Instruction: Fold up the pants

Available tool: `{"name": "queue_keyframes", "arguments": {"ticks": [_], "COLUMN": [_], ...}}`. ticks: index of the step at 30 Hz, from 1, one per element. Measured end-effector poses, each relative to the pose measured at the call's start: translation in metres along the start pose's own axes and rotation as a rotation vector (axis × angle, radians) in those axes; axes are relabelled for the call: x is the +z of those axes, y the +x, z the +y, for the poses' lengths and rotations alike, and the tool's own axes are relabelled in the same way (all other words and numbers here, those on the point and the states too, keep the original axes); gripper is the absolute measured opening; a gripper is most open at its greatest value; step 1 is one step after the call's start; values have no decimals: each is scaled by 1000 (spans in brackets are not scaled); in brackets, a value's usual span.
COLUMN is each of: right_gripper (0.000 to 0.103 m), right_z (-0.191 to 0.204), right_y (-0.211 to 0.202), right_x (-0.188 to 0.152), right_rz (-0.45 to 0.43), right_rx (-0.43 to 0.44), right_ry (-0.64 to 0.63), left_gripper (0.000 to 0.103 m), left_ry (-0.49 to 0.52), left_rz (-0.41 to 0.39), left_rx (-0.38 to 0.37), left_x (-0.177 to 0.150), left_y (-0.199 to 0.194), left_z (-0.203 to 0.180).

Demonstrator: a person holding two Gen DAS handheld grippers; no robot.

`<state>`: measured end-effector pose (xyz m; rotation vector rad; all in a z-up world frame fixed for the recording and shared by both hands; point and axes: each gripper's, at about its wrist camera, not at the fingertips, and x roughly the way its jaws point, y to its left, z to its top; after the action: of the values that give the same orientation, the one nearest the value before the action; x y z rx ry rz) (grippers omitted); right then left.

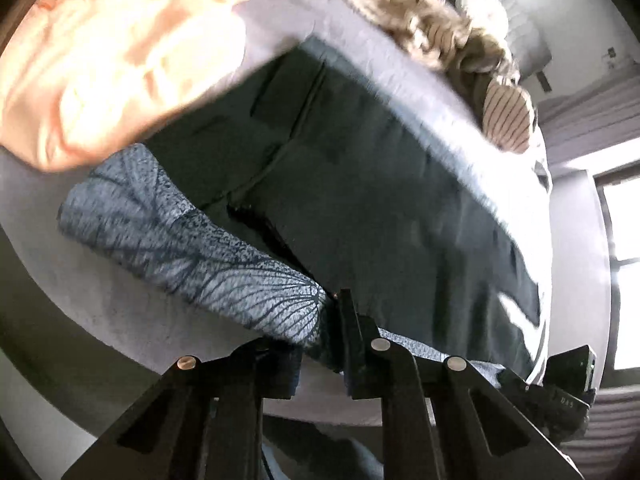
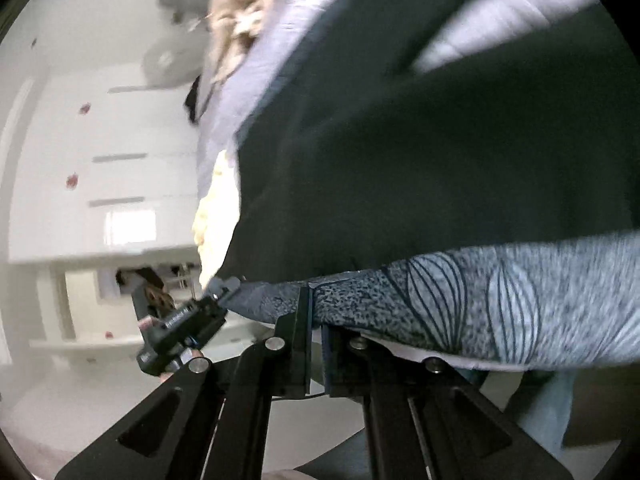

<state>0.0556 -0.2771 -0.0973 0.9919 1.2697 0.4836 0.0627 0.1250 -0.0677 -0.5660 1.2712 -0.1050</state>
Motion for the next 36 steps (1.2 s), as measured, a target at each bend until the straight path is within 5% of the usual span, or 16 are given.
{"name": "queue_keyframes", "arguments": {"ticks": [7, 11, 15, 18, 19, 23, 27, 30, 33, 36], "right_gripper": [4, 4, 4, 4, 4, 9, 15, 55, 56, 56], "right_z": [47, 65, 68, 54, 48, 13, 5, 37, 64, 62], "right_y": [-22, -21, -10, 12, 19, 55, 68, 51, 46, 79], "right_x": [74, 131, 184, 222, 231, 265, 271, 251, 224, 220], "right_rz": [-14, -46, -60, -63, -58, -53, -51, -98, -99, -19], "right_rx": [-20, -81, -111, -166, -174, -259, -322, -323, -272, -361], "right_ry": [-176, -229, -214, -182, -163, -70, -30, -113, -209, -244], "left_gripper": [17, 17, 19, 37, 53, 57, 57, 57, 57, 57], "left_ry": [106, 179, 228, 282, 291, 280, 295, 360, 408, 433], "left_rz": [-75, -109, -112, -121, -125, -73, -77, -90, -42, -9], "left_rx": [-12, -42, 4, 91, 125, 217, 239, 242, 212, 270], "left_x": [52, 107, 159, 187, 193, 213, 212, 201, 178, 165], "left_y": [-3, 16, 53, 90, 100, 145, 134, 113, 115, 146], "left_z": [-57, -80, -100, -105, -104, -85, -78, -84, -92, -97]}}
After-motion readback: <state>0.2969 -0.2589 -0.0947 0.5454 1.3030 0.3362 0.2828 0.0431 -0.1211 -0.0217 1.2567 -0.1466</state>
